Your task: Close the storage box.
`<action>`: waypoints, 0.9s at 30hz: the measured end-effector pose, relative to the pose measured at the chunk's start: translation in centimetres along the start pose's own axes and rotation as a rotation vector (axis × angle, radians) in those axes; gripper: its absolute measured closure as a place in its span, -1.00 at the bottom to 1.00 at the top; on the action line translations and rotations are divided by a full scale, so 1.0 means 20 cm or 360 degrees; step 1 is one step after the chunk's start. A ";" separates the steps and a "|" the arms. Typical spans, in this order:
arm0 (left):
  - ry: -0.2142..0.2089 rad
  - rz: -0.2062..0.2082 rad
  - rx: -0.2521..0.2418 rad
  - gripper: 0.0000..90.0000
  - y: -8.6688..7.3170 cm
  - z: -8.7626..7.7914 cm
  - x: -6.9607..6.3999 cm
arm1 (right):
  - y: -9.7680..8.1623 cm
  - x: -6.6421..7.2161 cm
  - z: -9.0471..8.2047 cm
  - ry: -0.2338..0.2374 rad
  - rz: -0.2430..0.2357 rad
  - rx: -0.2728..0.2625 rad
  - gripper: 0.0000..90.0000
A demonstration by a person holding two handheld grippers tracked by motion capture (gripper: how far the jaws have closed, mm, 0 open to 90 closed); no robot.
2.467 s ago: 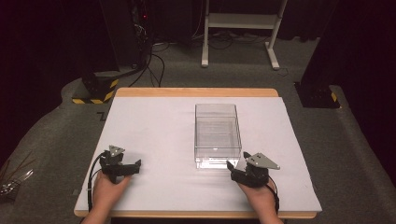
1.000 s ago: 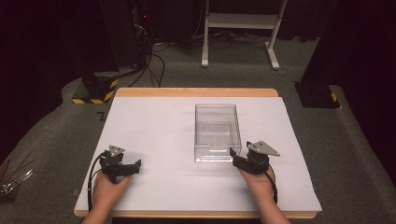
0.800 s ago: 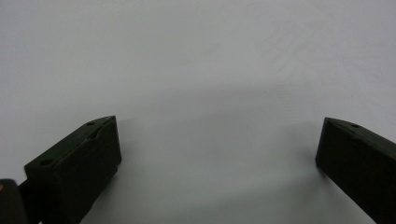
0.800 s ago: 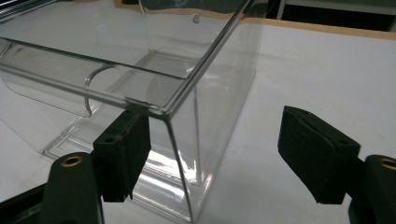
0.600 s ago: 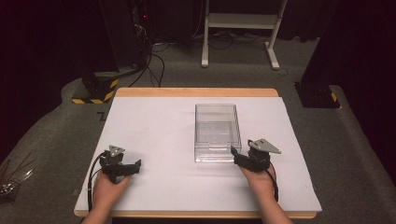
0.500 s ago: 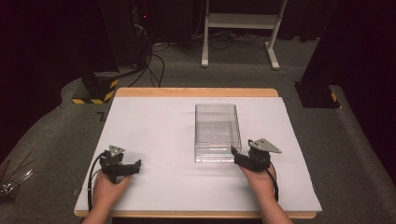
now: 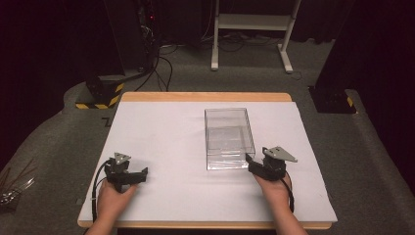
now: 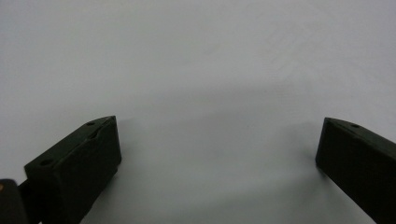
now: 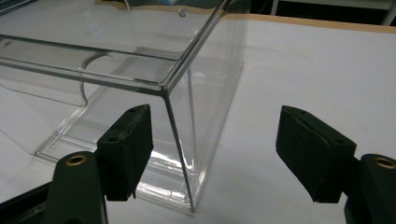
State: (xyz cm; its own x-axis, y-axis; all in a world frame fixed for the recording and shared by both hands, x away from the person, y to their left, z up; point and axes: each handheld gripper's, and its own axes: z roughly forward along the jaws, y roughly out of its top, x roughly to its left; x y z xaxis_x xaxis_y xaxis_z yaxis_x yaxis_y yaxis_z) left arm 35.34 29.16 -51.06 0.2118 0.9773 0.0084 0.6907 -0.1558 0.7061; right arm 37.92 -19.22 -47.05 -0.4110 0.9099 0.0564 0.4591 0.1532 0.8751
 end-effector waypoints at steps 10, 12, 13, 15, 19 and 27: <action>0.0002 0.0000 -0.0002 -0.99 0.00 0.00 0.00 | -0.01 0.01 -0.08 0.0045 -0.0011 -0.0029 -0.39; 0.0002 0.0000 -0.0002 -0.99 0.00 0.00 0.00 | -0.02 0.00 -0.12 0.0047 -0.0011 -0.0034 -0.39; 0.0003 0.0000 -0.0002 -0.99 0.00 0.00 0.00 | -0.02 0.00 -0.12 0.0047 -0.0011 -0.0034 -0.39; 0.0003 0.0000 -0.0002 -0.99 0.00 0.00 0.00 | -0.03 -0.02 -0.14 0.0043 -0.0012 -0.0035 -0.39; 0.0004 0.0001 -0.0003 -0.99 0.00 0.00 0.00 | -0.07 -0.07 -0.19 0.0014 -0.0020 -0.0015 -0.38; 0.0007 0.0001 -0.0004 -0.99 0.00 0.00 0.00 | -0.19 -0.26 -0.25 -0.0120 0.0027 0.0093 -0.34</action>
State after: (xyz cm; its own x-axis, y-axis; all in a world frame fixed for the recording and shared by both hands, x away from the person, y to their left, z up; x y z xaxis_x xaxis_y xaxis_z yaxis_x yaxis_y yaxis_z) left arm 35.30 29.13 -51.06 0.2088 0.9779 0.0120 0.6888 -0.1558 0.7080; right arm 34.33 -26.39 -48.14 -0.3435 0.9386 0.0325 0.5115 0.1580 0.8446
